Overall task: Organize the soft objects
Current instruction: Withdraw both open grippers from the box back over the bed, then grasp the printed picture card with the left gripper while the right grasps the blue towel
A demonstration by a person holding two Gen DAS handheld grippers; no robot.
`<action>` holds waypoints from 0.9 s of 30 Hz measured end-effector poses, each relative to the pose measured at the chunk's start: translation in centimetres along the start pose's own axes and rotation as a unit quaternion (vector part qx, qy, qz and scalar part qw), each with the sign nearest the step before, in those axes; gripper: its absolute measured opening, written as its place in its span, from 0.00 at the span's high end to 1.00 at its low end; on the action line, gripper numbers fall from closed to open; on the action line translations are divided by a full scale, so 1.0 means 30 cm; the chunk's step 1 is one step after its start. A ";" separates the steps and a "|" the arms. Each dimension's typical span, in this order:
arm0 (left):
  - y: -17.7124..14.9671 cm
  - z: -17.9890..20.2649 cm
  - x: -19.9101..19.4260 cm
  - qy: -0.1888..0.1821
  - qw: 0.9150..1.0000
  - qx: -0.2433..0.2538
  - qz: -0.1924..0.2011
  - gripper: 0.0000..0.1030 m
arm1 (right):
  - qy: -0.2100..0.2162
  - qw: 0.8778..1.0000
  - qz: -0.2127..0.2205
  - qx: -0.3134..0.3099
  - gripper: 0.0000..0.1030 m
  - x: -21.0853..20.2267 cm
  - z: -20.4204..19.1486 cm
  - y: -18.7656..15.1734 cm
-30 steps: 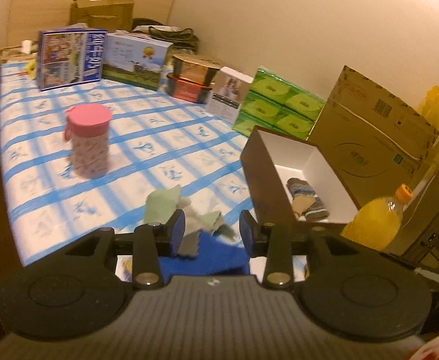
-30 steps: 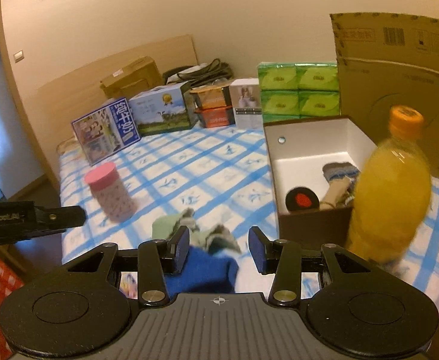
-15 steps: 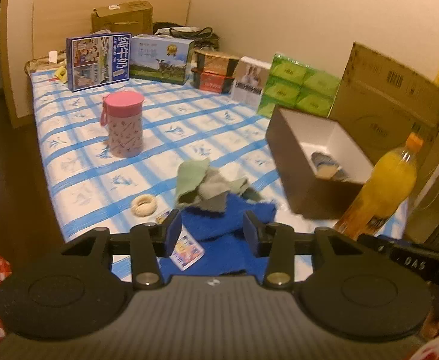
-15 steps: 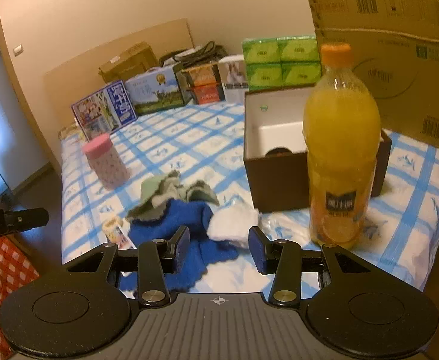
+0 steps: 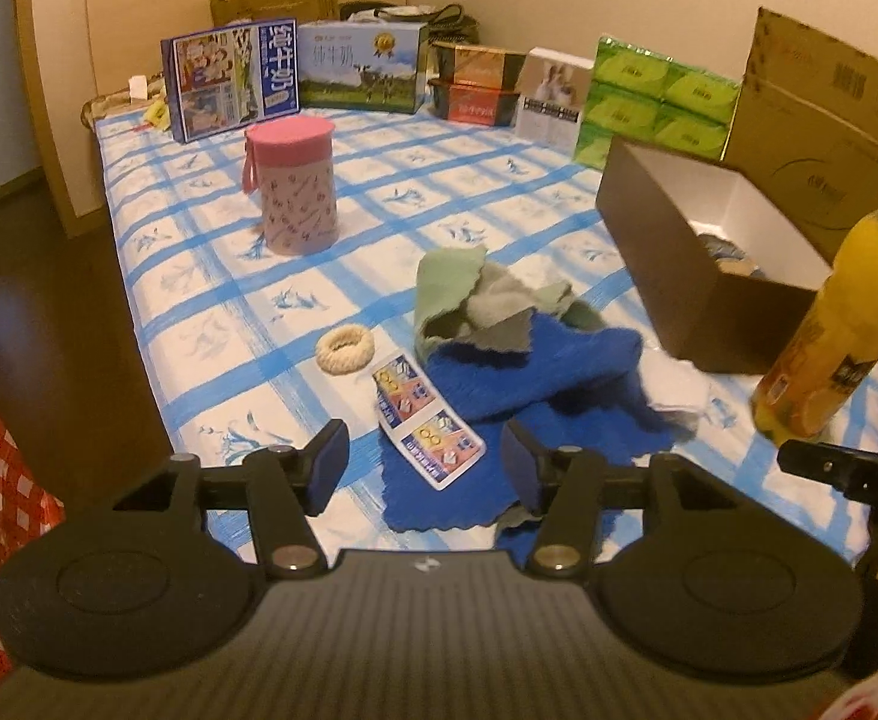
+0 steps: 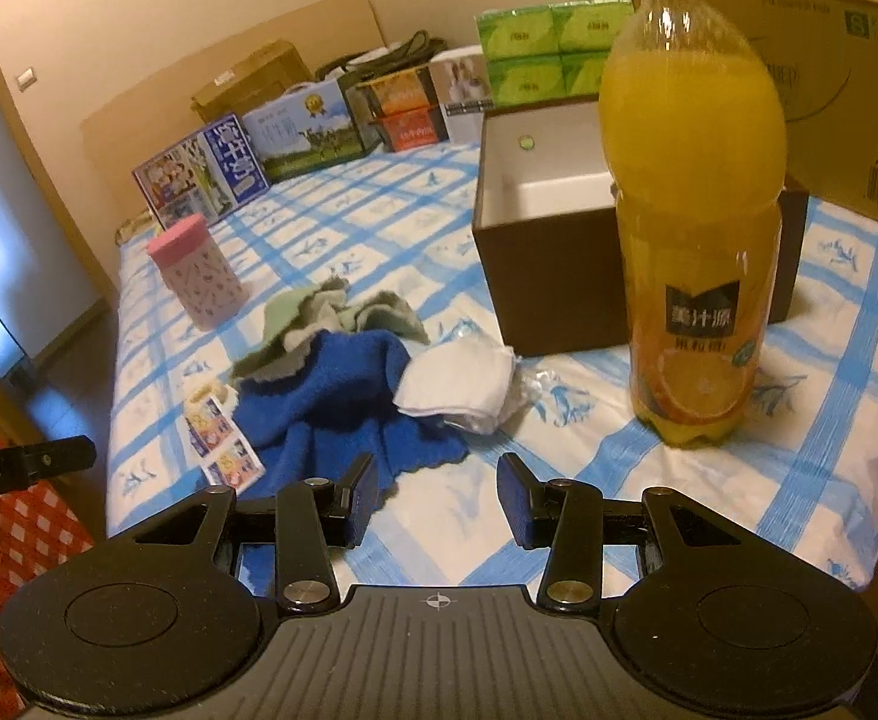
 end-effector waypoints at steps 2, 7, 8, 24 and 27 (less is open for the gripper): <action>-0.011 -0.007 0.029 0.001 1.000 -0.002 -0.006 0.49 | -0.002 1.000 -0.004 -0.001 0.57 0.021 0.007 -0.008; -0.028 -0.024 0.101 0.005 1.000 0.001 -0.013 0.49 | -0.010 1.000 -0.007 -0.005 0.57 0.082 0.017 -0.006; -0.030 -0.026 0.115 0.007 1.000 0.003 -0.014 0.49 | -0.011 1.000 -0.006 -0.005 0.57 0.099 0.022 -0.002; -0.056 -0.069 0.312 0.022 0.999 0.000 -0.046 0.49 | -0.020 1.000 -0.006 -0.007 0.31 0.354 0.046 0.046; -0.059 -0.071 0.331 0.023 0.998 0.000 -0.050 0.49 | -0.027 1.000 -0.008 -0.008 0.31 0.404 0.056 0.049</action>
Point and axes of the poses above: each gripper's, at about its wrist camera, not at the fingertips, and x roughly the way its jaws point, z to its right, y to its top, the point moved 5 cm from there along x, roughly the way its jaws point, and after that the axes turned 8 degrees about z, right-handed, at the moved point
